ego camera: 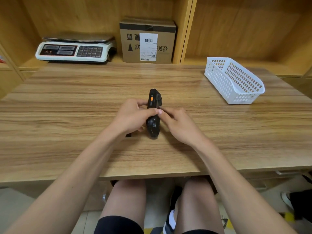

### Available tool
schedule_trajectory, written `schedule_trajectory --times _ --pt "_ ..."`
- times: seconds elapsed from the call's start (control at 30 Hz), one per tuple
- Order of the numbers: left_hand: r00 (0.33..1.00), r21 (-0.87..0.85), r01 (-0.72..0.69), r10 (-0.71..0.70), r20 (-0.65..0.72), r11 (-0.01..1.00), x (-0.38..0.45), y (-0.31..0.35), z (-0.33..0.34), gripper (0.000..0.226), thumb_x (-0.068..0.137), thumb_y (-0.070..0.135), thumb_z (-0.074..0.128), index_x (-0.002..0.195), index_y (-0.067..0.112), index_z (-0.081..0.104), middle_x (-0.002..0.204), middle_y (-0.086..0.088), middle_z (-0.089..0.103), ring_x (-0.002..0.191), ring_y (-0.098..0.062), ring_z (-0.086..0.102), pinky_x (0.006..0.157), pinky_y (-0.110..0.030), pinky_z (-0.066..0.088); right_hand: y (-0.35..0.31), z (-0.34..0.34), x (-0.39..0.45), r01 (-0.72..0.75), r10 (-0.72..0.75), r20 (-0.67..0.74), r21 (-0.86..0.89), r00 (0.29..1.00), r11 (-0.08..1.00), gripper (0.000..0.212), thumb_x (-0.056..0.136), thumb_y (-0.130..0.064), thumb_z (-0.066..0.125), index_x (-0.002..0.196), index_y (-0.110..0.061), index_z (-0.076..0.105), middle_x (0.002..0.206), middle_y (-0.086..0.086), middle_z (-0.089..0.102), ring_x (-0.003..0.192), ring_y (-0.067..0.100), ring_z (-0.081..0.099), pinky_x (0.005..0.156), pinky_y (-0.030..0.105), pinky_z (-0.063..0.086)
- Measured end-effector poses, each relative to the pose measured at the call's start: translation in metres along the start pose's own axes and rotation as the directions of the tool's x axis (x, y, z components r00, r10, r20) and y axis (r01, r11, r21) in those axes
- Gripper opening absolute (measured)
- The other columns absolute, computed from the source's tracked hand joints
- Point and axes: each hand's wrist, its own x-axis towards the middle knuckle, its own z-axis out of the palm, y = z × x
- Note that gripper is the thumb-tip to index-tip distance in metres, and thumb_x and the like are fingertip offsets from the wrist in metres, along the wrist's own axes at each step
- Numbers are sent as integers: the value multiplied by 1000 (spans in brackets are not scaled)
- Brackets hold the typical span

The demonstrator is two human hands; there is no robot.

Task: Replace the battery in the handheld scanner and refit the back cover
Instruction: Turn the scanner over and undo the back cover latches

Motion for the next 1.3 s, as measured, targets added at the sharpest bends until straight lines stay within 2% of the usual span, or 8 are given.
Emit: schedule_trajectory --times 0.13,0.23,0.33,0.63,0.73,0.8,1.03,1.3 --pt "1000 -141 28 -29 -3 990 1 -5 -2 22 92 15 66 113 18 72 79 -2 79 65 -14 73 52 -27 52 -1 -2 -5 -25 26 -21 43 999 999 62 86 -63 43 139 -34 52 107 -17 71 116 22 59 108 51 40" --pt "999 -325 39 -33 23 945 -1 -6 1 21 94 5 62 110 15 72 87 -3 80 73 -17 76 53 -24 54 5 -9 -9 -39 50 -79 144 996 989 52 89 -45 58 140 -34 52 131 -10 65 124 10 58 108 35 42" --pt "999 -440 37 -23 37 897 1 -6 8 23 94 5 60 115 10 70 96 -8 80 81 -18 76 57 -25 55 6 -20 -17 -54 98 -137 297 986 953 45 94 -30 63 138 -31 55 114 -18 68 101 -7 62 89 12 42" --pt "999 -501 -33 45 12 865 0 -3 40 26 93 -4 61 104 19 69 90 0 80 70 -13 75 50 -24 55 22 -39 -23 -93 209 -207 458 956 884 32 91 -9 64 93 -40 73 80 -24 75 88 -7 70 88 22 51" --pt "998 -411 -61 66 -2 910 1 -5 46 25 92 -3 63 110 11 73 98 -1 79 84 -17 77 62 -33 62 29 -37 -24 -142 247 -198 431 949 891 40 89 -10 66 77 -48 73 83 -20 77 90 1 72 93 37 55" --pt "997 -325 -75 75 -14 943 3 -8 47 23 93 -1 63 109 12 74 98 -2 76 86 -18 76 66 -35 63 31 -34 -26 -164 274 -200 440 941 883 26 87 -15 68 90 -39 77 90 -13 78 93 5 73 94 41 56" --pt "996 68 -83 81 29 994 11 -19 44 22 85 27 65 102 34 76 99 9 78 97 -13 71 98 -44 51 26 -31 -30 -186 277 -231 351 933 918 31 85 -17 72 116 -15 73 108 -7 75 101 3 68 96 28 51" --pt "997 383 -74 62 46 921 13 -17 45 26 93 35 56 107 20 72 97 0 75 96 -20 67 91 -40 51 20 -30 -35 -173 242 -248 268 938 948 17 89 -14 68 102 -20 77 78 -25 65 82 -9 64 83 17 51"
